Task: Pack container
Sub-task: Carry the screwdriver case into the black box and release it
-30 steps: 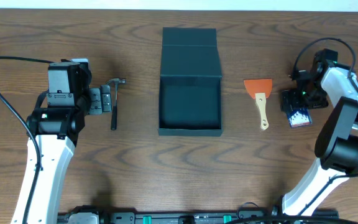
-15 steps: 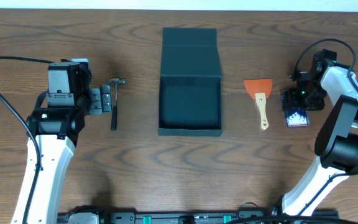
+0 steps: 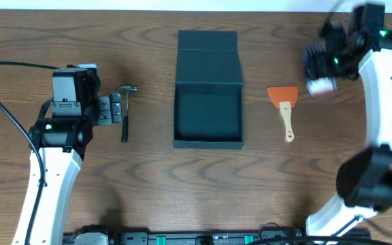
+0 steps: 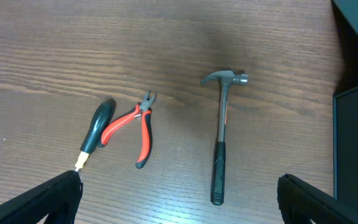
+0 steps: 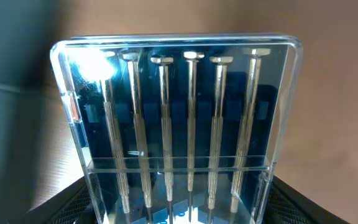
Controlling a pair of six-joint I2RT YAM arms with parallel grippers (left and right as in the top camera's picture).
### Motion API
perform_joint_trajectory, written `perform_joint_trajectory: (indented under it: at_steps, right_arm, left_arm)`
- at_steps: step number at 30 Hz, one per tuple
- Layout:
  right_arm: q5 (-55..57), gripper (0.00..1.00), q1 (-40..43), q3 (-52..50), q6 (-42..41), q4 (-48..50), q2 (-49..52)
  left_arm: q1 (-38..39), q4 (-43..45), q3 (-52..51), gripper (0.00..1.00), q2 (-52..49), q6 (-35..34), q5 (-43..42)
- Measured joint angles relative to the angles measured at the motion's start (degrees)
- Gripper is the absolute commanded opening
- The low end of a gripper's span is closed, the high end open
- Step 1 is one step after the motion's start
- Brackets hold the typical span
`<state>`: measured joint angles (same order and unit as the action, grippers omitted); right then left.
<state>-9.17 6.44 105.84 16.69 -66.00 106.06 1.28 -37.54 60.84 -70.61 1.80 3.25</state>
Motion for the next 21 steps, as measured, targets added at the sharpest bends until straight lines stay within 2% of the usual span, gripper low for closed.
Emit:
perform_joint_trajectory:
  at_steps: [6, 11, 15, 21]
  right_arm:
    - [-5.38, 0.01, -18.88, 3.04, 4.17, -0.20, -7.89]
    - [-5.55, 0.01, -32.48, 3.04, 9.68, -1.68, -5.03]
    - [-2.54, 0.01, -37.35, 2.97, 14.62, -3.87, 0.79]
    - [2.23, 0.01, -37.90, 2.54, 26.25, -8.17, 11.21]
  left_arm:
    - [0.00, 0.00, 0.00, 0.98, 0.00, -0.02, 0.00]
    - [0.00, -0.02, 0.00, 0.98, 0.00, 0.00, 0.00]
    - [0.00, 0.00, 0.00, 0.99, 0.00, 0.00, 0.00]
    - [0.00, 0.00, 0.00, 0.98, 0.00, 0.00, 0.00]
